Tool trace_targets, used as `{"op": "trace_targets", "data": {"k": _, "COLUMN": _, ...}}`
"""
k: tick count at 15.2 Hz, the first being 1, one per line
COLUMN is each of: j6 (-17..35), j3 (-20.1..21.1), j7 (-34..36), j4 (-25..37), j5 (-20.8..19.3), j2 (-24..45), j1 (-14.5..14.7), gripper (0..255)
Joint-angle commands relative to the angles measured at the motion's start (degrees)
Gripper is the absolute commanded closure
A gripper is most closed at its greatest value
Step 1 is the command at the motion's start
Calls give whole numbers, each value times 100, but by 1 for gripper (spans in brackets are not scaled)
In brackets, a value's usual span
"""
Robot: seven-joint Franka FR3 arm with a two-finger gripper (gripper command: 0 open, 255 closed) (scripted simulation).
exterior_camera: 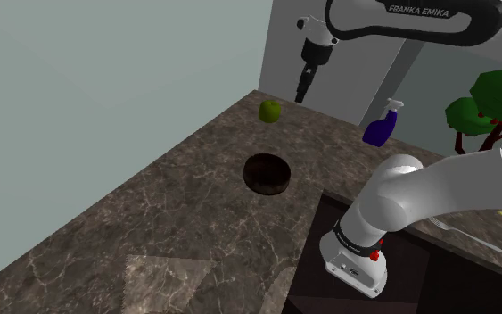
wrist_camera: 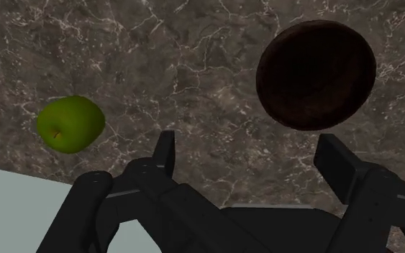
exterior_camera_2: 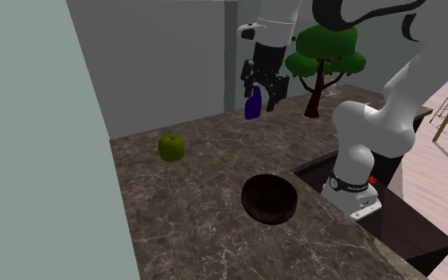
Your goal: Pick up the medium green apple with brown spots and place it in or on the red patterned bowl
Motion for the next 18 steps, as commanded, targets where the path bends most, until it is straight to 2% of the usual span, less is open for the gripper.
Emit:
{"op": "trace_targets", "data": {"k": 1, "j6": 155, "j3": -312, "j7": -588, "j4": 27, "j5": -160, "j2": 205, "j1": 32, "gripper": 0}}
{"op": "trace_targets", "data": {"k": 6, "j6": 550, "j3": -1069, "j7": -1991, "j4": 370, "j5": -429, "j2": 986, "j1": 154, "gripper": 0}}
{"op": "trace_targets", "data": {"k": 10, "j6": 856, "j3": -1636, "j7": -3127, "j4": 819, "j5": -466, "j2": 1778, "j1": 309, "gripper": 0}}
{"op": "trace_targets", "data": {"k": 14, "j6": 1126, "j3": -2140, "j7": -4310, "j4": 1406, "j5": -284, "j2": 2704, "j1": 467, "gripper": 0}}
{"op": "trace_targets", "data": {"k": 18, "j6": 1319, "j3": -2515, "j7": -5547, "j4": 2124, "j5": 133, "j2": 3754, "j1": 537, "gripper": 0}}
